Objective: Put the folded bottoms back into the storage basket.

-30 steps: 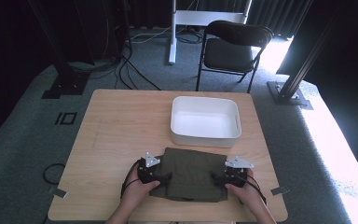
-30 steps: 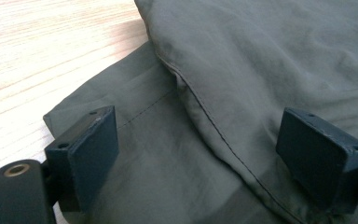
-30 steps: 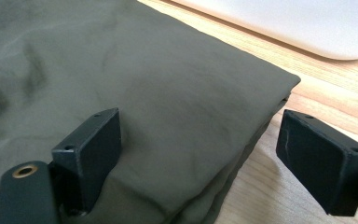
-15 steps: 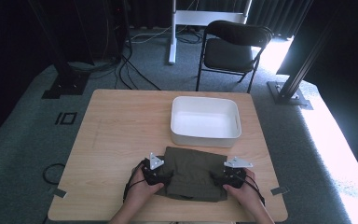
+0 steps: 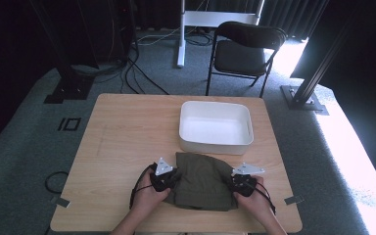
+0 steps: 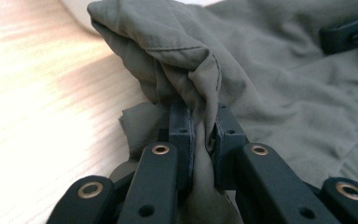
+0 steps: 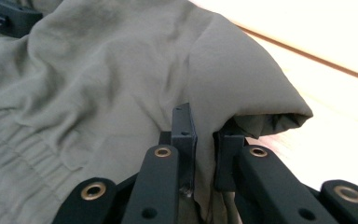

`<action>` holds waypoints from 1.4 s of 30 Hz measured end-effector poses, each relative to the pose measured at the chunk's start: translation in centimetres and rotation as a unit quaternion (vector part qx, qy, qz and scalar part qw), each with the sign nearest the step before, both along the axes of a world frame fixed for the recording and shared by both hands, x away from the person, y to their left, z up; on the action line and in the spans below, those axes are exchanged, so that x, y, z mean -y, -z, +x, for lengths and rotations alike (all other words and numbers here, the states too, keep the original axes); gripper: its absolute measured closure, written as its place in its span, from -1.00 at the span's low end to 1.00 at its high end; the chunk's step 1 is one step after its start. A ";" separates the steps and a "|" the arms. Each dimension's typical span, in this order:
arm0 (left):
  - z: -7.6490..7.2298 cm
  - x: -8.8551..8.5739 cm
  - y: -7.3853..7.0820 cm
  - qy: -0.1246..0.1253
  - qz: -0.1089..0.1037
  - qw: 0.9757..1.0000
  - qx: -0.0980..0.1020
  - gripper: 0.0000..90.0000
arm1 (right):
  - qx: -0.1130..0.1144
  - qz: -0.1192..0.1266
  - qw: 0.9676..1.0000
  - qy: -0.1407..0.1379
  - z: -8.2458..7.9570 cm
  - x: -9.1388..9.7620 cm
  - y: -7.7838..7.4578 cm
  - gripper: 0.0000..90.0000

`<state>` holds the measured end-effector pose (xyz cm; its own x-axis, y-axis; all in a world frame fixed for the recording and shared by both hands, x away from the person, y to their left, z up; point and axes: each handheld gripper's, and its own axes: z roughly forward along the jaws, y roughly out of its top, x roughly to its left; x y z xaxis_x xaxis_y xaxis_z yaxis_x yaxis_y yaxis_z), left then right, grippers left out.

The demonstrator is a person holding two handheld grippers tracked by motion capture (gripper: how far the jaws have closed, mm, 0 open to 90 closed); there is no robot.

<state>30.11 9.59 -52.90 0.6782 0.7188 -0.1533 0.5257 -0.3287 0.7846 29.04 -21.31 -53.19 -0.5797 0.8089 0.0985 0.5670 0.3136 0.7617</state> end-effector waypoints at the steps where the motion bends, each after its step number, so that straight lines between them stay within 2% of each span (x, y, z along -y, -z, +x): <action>1: 0.0 0.0 0.0 0.000 0.000 1.000 0.000 0.85 | 0.000 0.000 1.000 0.000 0.0 0.0 0.0 0.83; 4: -0.5 -0.3 -1.7 0.001 -0.024 1.000 0.020 0.85 | 0.012 0.014 1.000 -0.012 -0.5 0.3 -1.7 0.83; 6: -0.5 -0.3 -1.7 0.001 -0.024 1.000 0.020 0.85 | 0.012 0.017 1.000 -0.015 -0.7 0.4 -2.1 0.83; 7: -0.9 -0.6 -3.0 0.003 -0.042 0.999 0.023 0.85 | 0.014 0.034 0.999 -0.018 -0.8 0.8 -3.1 0.83; 9: -1.1 -0.7 -3.7 0.003 -0.057 0.998 0.025 0.85 | 0.018 0.049 0.998 -0.019 -0.9 1.2 -4.2 0.83; 11: -1.1 -0.7 -4.1 0.007 -0.053 0.998 0.028 0.85 | 0.022 0.051 0.998 -0.020 -1.0 1.4 -4.7 0.83; 12: -1.1 -0.7 -4.6 0.006 -0.062 0.998 0.030 0.85 | 0.028 0.054 0.998 -0.020 -1.1 1.6 -5.3 0.83; 14: -1.0 -0.6 -5.1 0.008 -0.065 0.997 0.036 0.86 | 0.036 0.061 0.997 -0.026 -1.2 1.9 -6.5 0.84; 20: -0.4 -0.3 -6.8 0.013 -0.082 0.996 0.044 0.86 | 0.050 0.084 0.995 -0.026 -0.7 2.7 -8.7 0.83; 26: 0.6 0.4 -8.1 0.017 -0.084 0.994 0.061 0.86 | 0.054 0.098 0.994 -0.020 0.6 3.7 -10.2 0.83; 35: 2.1 1.6 -9.6 0.026 -0.085 0.994 0.062 0.86 | 0.058 0.100 0.993 -0.011 1.9 4.5 -11.5 0.83; 36: 2.5 1.9 -10.2 0.030 -0.084 0.994 0.070 0.86 | 0.058 0.100 0.993 -0.009 2.1 4.6 -11.7 0.83; 39: 3.3 2.3 -10.5 0.032 -0.086 0.994 0.067 0.86 | 0.057 0.114 0.992 0.000 2.8 5.3 -12.3 0.83; 42: 4.0 2.6 -11.2 0.035 -0.089 0.993 0.068 0.86 | 0.058 0.117 0.991 0.005 3.3 5.7 -12.7 0.83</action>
